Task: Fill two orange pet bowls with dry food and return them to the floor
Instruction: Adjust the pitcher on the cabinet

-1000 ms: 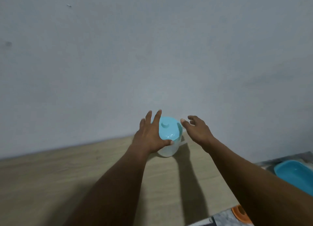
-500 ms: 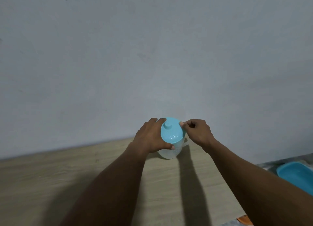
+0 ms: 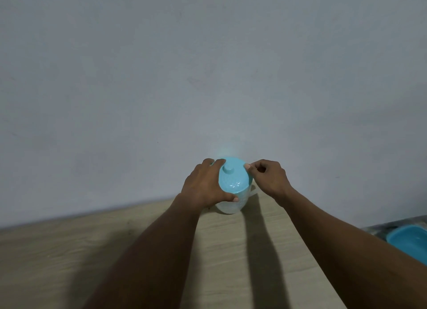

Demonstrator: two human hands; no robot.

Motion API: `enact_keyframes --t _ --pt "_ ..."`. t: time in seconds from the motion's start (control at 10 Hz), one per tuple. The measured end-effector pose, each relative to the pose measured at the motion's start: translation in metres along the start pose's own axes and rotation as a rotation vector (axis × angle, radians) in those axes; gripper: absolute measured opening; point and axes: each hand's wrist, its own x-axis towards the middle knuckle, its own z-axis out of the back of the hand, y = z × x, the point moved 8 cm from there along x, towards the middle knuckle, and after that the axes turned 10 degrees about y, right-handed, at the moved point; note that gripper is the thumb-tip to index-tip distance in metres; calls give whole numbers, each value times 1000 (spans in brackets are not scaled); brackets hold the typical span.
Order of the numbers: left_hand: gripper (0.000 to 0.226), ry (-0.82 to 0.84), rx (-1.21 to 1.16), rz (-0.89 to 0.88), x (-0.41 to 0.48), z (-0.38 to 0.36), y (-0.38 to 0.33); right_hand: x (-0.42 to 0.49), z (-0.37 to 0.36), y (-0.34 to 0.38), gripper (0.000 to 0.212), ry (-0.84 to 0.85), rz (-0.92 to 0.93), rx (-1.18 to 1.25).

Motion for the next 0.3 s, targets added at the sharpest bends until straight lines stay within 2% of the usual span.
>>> enact_keyframes --t 0.1,0.3 --pt "114 9 -2 10 -2 0 -2 -1 0 3 26 27 2 -62" --pt "116 -23 69 12 -25 18 -20 -20 10 19 50 -6 15 -249"
